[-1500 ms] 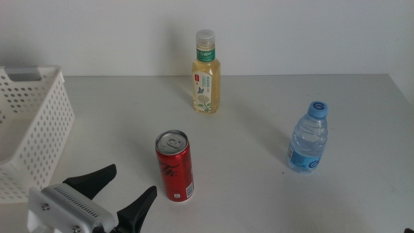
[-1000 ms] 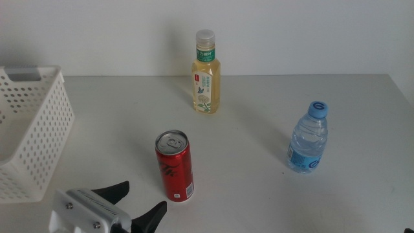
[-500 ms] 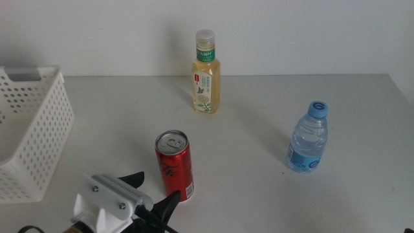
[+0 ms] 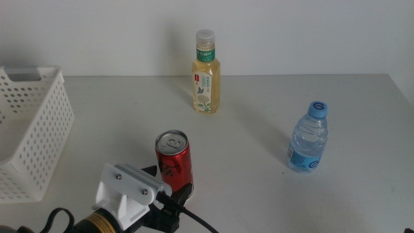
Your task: Use arms to grab the bottles and put them into the dustbin to the left of the table.
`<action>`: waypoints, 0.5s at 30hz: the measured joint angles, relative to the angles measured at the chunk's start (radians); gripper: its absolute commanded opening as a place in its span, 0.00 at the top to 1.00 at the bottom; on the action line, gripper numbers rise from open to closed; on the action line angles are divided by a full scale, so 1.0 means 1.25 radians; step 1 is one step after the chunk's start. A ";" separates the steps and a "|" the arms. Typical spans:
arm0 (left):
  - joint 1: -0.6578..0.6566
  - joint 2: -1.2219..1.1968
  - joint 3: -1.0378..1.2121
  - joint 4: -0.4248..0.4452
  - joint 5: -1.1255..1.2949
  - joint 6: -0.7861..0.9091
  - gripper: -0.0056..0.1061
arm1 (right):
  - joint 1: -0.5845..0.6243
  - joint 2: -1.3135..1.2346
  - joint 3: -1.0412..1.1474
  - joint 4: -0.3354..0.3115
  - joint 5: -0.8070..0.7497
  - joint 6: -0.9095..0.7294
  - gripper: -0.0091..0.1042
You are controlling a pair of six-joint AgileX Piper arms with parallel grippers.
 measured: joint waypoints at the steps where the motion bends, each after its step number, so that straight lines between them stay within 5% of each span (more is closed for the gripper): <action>1: 0.000 0.006 -0.006 0.000 0.000 0.000 0.11 | 0.000 0.000 0.000 0.000 0.000 0.000 0.34; 15: 0.000 0.077 -0.080 -0.012 0.000 0.002 0.11 | 0.000 0.000 0.000 0.000 0.000 0.000 0.34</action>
